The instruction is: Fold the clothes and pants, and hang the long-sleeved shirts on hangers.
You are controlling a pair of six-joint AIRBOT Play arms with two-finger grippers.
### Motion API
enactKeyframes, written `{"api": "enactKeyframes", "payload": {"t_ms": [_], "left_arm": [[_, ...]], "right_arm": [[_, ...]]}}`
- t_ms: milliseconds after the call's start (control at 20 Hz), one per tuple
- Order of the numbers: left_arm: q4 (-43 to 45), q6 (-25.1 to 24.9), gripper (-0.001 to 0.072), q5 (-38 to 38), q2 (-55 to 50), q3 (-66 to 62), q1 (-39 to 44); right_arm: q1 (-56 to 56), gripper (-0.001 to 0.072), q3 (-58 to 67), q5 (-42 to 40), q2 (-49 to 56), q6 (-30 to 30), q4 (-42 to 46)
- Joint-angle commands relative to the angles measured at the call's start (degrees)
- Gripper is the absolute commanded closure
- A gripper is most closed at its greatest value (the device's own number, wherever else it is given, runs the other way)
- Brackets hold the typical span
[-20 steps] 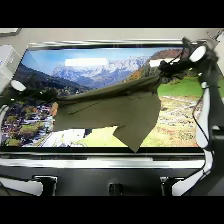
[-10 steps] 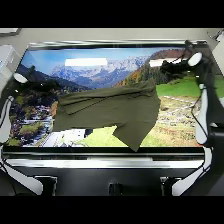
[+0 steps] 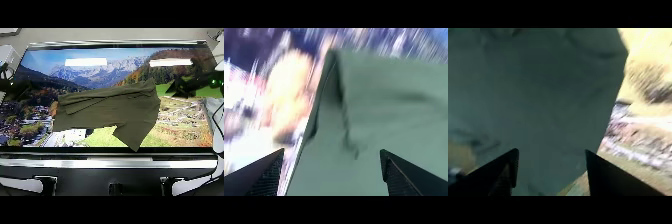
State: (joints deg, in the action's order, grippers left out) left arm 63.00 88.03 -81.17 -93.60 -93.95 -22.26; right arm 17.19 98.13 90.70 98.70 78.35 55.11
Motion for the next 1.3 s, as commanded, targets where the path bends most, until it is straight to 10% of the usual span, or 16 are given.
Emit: {"api": "enactKeyframes", "payload": {"t_ms": [0, 400, 1250], "left_arm": [[-0.68, -3.3, 0.0005, 2.05, 10.67, 16.98, -2.43], [-11.96, -12.24, 0.0005, 11.15, 28.52, 48.13, -3.72], [-13.14, -14.14, 0.0006, 10.54, 28.46, 48.81, -3.72]], "right_arm": [[1.14, 0.0235, -16.2, -0.02, -4.44, -5.99, -6.27], [1.14, 0.0235, -39.45, -13.6, -10.19, -12.87, -7.58], [1.11, 0.0236, -46.73, -25.55, -10.05, -16.28, -10.69]]}}
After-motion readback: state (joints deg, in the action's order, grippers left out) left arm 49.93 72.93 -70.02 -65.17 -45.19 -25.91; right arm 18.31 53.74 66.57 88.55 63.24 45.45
